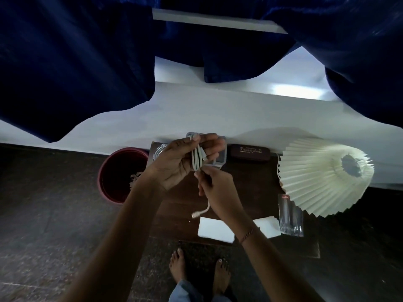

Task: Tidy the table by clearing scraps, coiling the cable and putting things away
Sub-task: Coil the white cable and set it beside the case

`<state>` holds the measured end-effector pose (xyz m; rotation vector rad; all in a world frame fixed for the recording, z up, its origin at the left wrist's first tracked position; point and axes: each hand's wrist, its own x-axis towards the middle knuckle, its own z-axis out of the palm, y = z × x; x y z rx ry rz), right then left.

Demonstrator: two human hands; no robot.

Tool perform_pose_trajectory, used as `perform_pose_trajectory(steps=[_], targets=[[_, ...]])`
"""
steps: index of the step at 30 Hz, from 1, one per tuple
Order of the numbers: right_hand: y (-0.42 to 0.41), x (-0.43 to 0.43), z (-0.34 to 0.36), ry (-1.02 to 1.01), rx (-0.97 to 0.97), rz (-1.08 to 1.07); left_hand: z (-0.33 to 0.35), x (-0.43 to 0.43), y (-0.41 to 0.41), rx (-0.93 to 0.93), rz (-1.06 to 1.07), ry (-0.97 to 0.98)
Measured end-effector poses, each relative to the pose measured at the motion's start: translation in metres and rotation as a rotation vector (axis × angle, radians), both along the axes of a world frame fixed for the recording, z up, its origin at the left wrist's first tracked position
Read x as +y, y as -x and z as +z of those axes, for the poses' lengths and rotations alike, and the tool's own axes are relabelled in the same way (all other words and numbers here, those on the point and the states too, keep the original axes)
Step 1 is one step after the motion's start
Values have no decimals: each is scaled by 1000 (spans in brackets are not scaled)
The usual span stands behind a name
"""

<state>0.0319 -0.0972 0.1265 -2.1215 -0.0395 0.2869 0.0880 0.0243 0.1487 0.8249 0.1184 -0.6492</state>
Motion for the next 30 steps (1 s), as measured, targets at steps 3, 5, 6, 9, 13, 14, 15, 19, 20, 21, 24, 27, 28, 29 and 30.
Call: perform_pose_trajectory(steps=[3, 5, 6, 9, 13, 14, 15, 19, 20, 21, 24, 27, 28, 29, 30], targets=[[12, 3, -1, 90, -6, 17, -9, 0, 2, -15, 46, -122], [16, 3, -1, 158, 6, 28, -13, 0, 5, -26, 61, -201], [17, 3, 0, 182, 10, 33, -16, 0, 5, -12, 63, -254], [16, 3, 8, 265, -13, 62, -23, 1, 5, 132, 84, -332], [13, -13, 22, 358, -84, 89, -23, -8, 7, 225, 48, -411], [10, -15, 25, 381, -99, 106, -22, -10, 9, 238, 25, -433], [7, -17, 28, 388, -111, 122, -22, -11, 11, 255, 4, -445], [-10, -21, 45, 240, -111, 177, -20, -13, 27, 43, -123, -678], [-14, -22, 48, 215, -110, 184, -19, -14, 31, 12, -143, -666], [-18, -24, 49, 205, -113, 183, -14, -17, 34, 28, -152, -634], [-33, -34, 51, 181, -67, 158, -6, -24, 33, 71, -255, -509], [-46, -49, 50, 75, 48, 139, -3, -24, 31, 50, -354, -478], [-48, -53, 49, 3, 100, 115, -5, -23, 32, 32, -351, -487], [-49, -56, 47, -84, 157, 75, -6, -22, 34, 21, -341, -489], [-50, -60, 44, -175, 212, 19, -8, -20, 35, 17, -331, -489]])
